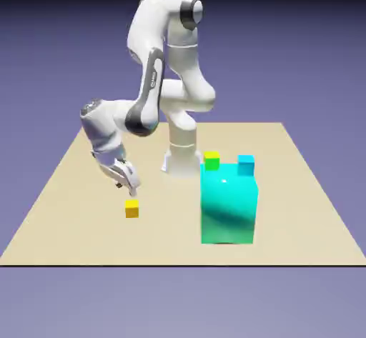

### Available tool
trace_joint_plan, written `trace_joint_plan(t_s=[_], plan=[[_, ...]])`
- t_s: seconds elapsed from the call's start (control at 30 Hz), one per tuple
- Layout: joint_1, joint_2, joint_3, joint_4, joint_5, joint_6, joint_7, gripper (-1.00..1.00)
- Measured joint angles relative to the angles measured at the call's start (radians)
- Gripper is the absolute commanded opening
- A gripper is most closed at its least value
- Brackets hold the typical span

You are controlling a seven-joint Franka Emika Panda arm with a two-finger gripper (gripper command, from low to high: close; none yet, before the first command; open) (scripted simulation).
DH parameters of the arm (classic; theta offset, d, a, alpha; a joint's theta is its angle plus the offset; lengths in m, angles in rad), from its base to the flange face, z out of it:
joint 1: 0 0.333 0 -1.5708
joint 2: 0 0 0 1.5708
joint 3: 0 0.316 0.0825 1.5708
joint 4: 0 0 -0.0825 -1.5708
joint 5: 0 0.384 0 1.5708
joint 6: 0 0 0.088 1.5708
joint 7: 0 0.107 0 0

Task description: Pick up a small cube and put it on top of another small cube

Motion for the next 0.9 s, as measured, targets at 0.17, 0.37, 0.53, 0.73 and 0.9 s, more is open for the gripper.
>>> trace_joint_plan(t_s=[0.17, 0.37, 0.53, 0.73, 0.9], plan=[[-0.122, 0.181, -0.034, 0.086, 0.108, -0.203, 0.056, 0.00], [-0.137, 0.325, 0.009, 0.067, 0.224, -0.120, 0.007, 0.00], [-0.144, 0.269, -0.019, 0.088, 0.177, -0.192, 0.039, -1.00], [0.018, 0.298, -0.186, 0.239, 0.107, -0.214, 0.149, -1.00], [0.200, 0.350, -0.269, 0.361, 0.080, -0.204, 0.233, -1.00]])
